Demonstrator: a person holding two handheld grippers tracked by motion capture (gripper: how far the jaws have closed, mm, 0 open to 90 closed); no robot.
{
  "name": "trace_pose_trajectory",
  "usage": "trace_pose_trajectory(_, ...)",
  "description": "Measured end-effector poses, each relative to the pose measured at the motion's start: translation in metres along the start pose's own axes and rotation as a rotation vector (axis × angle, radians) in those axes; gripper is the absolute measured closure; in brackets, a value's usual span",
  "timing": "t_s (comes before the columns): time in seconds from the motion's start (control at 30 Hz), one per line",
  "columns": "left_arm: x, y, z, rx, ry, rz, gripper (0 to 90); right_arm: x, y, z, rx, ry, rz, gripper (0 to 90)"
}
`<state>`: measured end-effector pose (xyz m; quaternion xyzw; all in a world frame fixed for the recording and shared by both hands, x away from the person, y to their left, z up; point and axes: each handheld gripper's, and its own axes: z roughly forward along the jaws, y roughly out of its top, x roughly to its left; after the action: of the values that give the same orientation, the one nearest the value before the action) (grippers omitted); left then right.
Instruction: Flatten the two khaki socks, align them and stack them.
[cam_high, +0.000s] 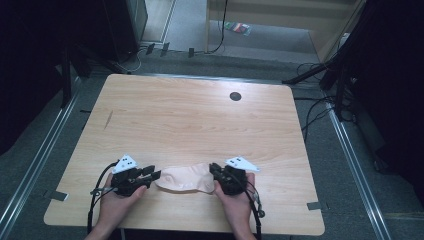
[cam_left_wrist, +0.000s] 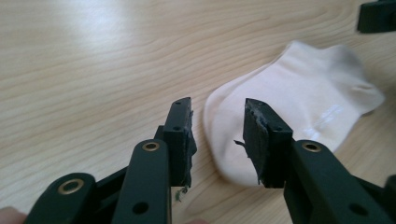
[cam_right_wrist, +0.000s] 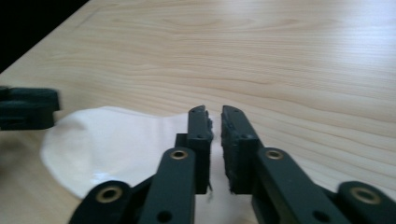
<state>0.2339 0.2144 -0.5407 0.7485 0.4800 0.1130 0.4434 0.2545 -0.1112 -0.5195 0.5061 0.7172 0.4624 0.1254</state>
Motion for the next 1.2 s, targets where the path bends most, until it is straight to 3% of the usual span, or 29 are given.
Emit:
trace_pose_trajectory(0.1,0.001,-0.002,0.002,0.026,-0.009,-0.012,62.0,-0.015,0.000,-0.002,0.028,-0.004,0.027,76.2)
trace_pose_trajectory(0.13,0.001,-0.002,0.004,0.039,-0.009,-0.022,63.5,-0.018,-0.002,0.002,0.063,0.018,0.040,73.4)
trace_pose_trajectory(0.17,0.002,-0.002,0.006,0.050,-0.006,-0.027,63.5,-0.018,-0.002,0.002,0.063,0.018,0.040,73.4)
trace_pose_trajectory(0.2,0.002,-0.002,0.006,0.055,-0.011,-0.031,71.5,-0.019,-0.005,0.005,0.086,0.039,0.052,74.0)
trace_pose_trajectory(0.23,0.002,-0.002,0.008,0.054,-0.017,-0.032,71.5,-0.019,-0.005,0.005,0.086,0.039,0.052,74.0)
trace_pose_trajectory(0.27,0.001,-0.001,0.007,0.045,-0.017,-0.025,81.9,-0.016,-0.008,0.010,0.107,0.038,0.034,80.8)
trace_pose_trajectory(0.3,0.001,-0.001,0.007,0.045,-0.017,-0.025,86.6,-0.016,-0.008,0.010,0.107,0.038,0.034,80.8)
trace_pose_trajectory(0.33,0.000,0.000,0.008,0.046,-0.009,-0.008,88.9,-0.015,-0.009,0.013,0.103,0.031,0.017,88.5)
trace_pose_trajectory(0.47,0.000,0.000,0.011,0.056,0.014,0.017,89.8,-0.012,-0.010,0.021,0.092,0.006,-0.017,90.0)
trace_pose_trajectory(0.57,0.001,-0.001,0.011,0.050,0.022,0.011,88.9,-0.010,-0.011,0.026,0.083,-0.011,-0.045,90.0)
trace_pose_trajectory(0.67,0.005,-0.001,0.009,0.024,0.010,0.000,81.9,-0.011,-0.010,0.028,0.070,-0.003,-0.047,89.1)
trace_pose_trajectory(0.7,0.006,-0.001,0.008,0.003,0.009,-0.013,74.3,-0.011,-0.009,0.027,0.061,0.005,-0.043,85.0)
trace_pose_trajectory(0.73,0.009,0.000,0.006,-0.011,0.029,-0.029,50.7,-0.012,-0.007,0.024,0.028,0.014,-0.037,68.2)
trace_pose_trajectory(0.8,0.010,0.000,0.004,-0.023,0.029,-0.031,36.2,-0.015,-0.004,0.018,-0.014,0.019,-0.045,52.9)
trace_pose_trajectory(0.83,0.011,0.000,0.001,-0.032,0.039,-0.029,36.2,-0.015,-0.004,0.018,-0.014,0.019,-0.045,52.9)
trace_pose_trajectory(0.87,0.012,0.001,-0.003,-0.061,0.061,-0.032,20.8,-0.016,-0.001,0.015,-0.028,-0.001,-0.059,36.8)
trace_pose_trajectory(0.9,0.012,0.001,-0.003,-0.061,0.061,-0.032,15.0,-0.016,-0.001,0.015,-0.028,-0.001,-0.059,36.8)
trace_pose_trajectory(0.93,0.015,0.002,-0.009,-0.096,0.071,-0.039,12.0,-0.017,0.004,0.011,-0.031,0.002,-0.071,20.7)
trace_pose_trajectory(0.97,0.017,0.003,-0.013,-0.117,0.071,-0.044,10.2,-0.018,0.006,0.009,-0.037,0.001,-0.071,15.1)
trace_pose_trajectory(1.03,0.019,0.003,-0.016,-0.132,0.071,-0.047,8.0,-0.019,0.007,0.007,-0.044,0.002,-0.070,13.0)
trace_pose_trajectory(1.1,0.027,0.002,-0.023,-0.160,0.063,-0.065,2.3,-0.025,0.010,0.001,-0.069,0.037,-0.038,11.6)
trace_pose_trajectory(1.2,0.035,0.001,-0.029,-0.166,0.082,-0.082,2.3,-0.035,0.011,-0.004,-0.072,0.026,-0.004,10.8)
